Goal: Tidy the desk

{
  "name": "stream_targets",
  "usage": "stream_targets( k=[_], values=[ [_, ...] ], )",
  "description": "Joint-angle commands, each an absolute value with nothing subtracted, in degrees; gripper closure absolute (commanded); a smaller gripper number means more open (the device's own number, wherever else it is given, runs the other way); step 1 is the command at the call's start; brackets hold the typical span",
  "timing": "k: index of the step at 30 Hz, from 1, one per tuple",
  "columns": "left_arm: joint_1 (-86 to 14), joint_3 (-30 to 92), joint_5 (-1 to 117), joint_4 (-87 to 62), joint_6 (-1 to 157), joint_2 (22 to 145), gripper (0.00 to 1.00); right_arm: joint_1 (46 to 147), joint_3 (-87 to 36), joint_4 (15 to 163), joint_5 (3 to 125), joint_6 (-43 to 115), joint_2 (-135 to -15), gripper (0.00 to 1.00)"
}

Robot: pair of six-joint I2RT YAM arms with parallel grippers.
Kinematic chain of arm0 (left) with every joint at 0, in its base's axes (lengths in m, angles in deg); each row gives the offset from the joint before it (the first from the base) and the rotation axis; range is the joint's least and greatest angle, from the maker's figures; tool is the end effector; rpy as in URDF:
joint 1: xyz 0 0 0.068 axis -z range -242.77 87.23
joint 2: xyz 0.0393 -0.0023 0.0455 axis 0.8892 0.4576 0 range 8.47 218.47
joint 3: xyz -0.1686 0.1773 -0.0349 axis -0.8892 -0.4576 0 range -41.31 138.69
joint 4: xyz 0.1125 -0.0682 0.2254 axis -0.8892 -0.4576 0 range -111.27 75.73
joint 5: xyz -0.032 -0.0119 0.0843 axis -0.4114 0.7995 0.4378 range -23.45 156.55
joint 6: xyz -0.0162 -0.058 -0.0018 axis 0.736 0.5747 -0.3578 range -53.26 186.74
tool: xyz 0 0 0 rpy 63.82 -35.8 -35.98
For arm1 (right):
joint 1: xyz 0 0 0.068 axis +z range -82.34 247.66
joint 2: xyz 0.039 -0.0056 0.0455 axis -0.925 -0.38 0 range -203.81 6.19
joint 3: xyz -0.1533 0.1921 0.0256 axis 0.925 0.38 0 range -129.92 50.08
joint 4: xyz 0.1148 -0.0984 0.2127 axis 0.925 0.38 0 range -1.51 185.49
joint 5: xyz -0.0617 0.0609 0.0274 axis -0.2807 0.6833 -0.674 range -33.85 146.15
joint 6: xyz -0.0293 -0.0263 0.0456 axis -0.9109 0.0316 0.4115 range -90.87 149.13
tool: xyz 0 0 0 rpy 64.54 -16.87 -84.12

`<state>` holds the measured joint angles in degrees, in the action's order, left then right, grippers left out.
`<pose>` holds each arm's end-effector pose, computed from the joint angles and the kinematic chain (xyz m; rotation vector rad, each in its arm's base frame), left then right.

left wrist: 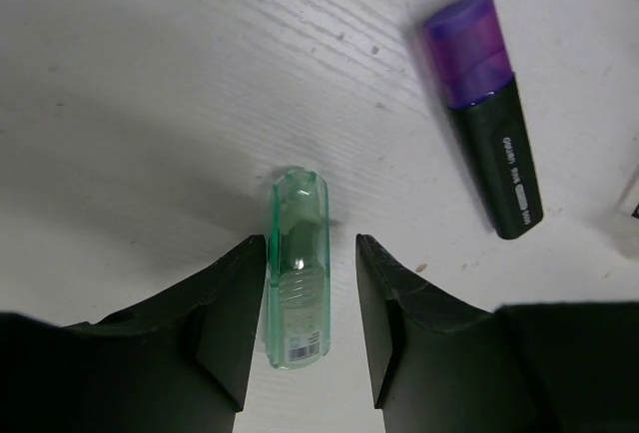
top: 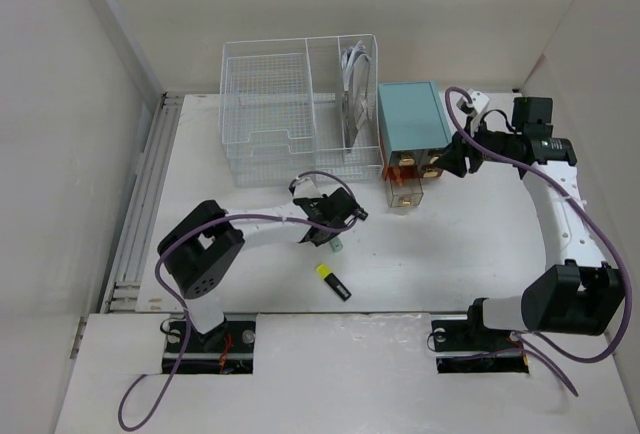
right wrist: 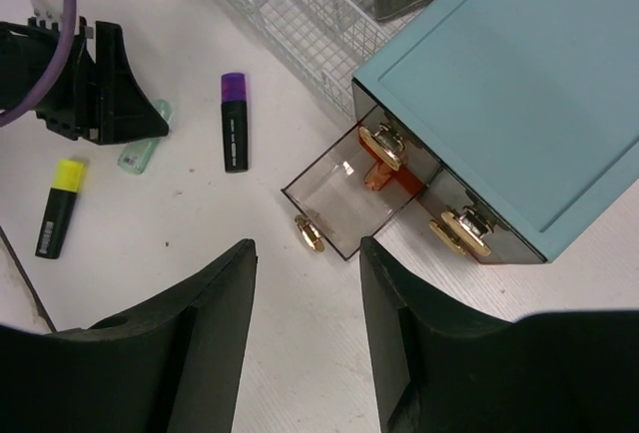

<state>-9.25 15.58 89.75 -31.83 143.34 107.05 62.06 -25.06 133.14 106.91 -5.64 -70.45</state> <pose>0.2144 -0.2604 0.1315 -0.6450 2.4462 -0.4106 0.2840 0.0068 0.3241 -0.9030 1.9029 0.6337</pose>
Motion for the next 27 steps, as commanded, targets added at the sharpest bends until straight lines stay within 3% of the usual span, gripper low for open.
stream_targets(
  k=[1, 7, 27],
  values=[
    [-9.2, 16.4, 86.5, -33.9, 141.8, 111.3, 0.62, 61.2, -26.2, 133.6, 110.2, -7.3, -69.6, 0.48],
    [-8.5, 16.4, 84.5, -34.7, 141.2, 112.1, 0.69, 60.1, -26.2, 134.1, 111.8, -7.3, -69.0, 0.48],
    [-4.4, 21.2, 86.6, -47.4, 133.0, 118.1, 0.68, 59.6, -26.2, 135.2, 113.5, -8.3, -68.0, 0.48]
  ],
)
